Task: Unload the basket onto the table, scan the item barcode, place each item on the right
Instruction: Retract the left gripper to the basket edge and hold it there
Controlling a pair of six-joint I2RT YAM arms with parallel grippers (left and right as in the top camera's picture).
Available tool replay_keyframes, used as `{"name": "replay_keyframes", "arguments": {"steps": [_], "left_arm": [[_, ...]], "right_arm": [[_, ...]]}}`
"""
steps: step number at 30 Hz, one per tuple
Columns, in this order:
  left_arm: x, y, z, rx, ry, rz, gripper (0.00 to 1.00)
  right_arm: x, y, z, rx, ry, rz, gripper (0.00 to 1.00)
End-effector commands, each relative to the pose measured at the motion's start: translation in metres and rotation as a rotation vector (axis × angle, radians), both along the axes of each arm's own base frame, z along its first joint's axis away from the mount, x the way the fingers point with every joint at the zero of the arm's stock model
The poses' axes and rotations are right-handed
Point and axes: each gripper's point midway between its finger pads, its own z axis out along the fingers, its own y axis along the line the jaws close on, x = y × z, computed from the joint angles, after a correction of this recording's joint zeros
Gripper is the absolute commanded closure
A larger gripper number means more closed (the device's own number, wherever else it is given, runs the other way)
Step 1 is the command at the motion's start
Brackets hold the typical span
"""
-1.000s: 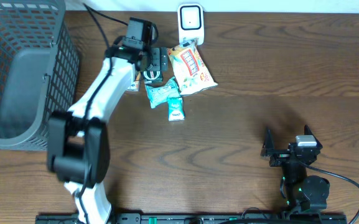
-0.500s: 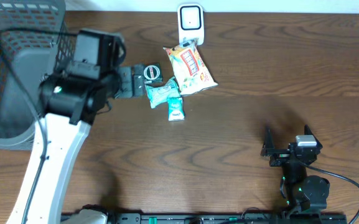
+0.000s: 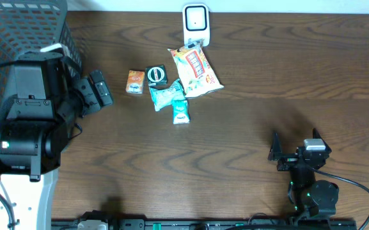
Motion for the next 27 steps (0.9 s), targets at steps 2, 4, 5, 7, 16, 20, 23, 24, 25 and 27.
{"name": "replay_keyframes", "arguments": {"steps": [2,4,5,7,16,20,23,24,25,27], "left_arm": [[0.0,0.003,-0.003,0.001,0.015,0.018,0.02],[0.001,0.002,-0.004,-0.012,0.016,0.022,0.02],[0.003,0.002,-0.003,-0.015,0.01,0.025,0.03],[0.013,0.006,0.0,-0.029,-0.018,0.053,0.02],[0.038,0.033,-0.034,-0.077,0.082,0.198,0.02],[0.042,0.033,-0.045,-0.075,0.119,0.199,0.02],[0.041,0.033,-0.046,-0.074,0.127,0.2,0.02],[0.041,0.033,-0.046,-0.075,0.126,0.2,0.02],[0.041,0.033,-0.046,-0.075,0.127,0.2,0.02],[0.041,0.033,-0.046,-0.074,0.127,0.2,0.02]], "right_arm": [[0.0,0.001,-0.001,-0.012,-0.001,0.004,0.01],[0.0,0.001,-0.001,-0.012,-0.001,0.004,0.01],[0.0,0.001,-0.001,-0.012,-0.001,0.004,0.01],[0.0,0.001,-0.001,-0.012,-0.001,0.004,0.01],[0.0,0.001,-0.001,-0.012,-0.001,0.004,0.01],[0.0,0.001,-0.001,-0.012,-0.001,0.004,0.01],[0.0,0.001,-0.001,-0.012,-0.001,0.004,0.01],[0.0,0.001,-0.001,-0.012,-0.001,0.004,0.01],[0.0,0.001,-0.001,-0.012,-0.001,0.004,0.01],[0.0,0.001,-0.001,-0.012,-0.001,0.004,0.01]]}}
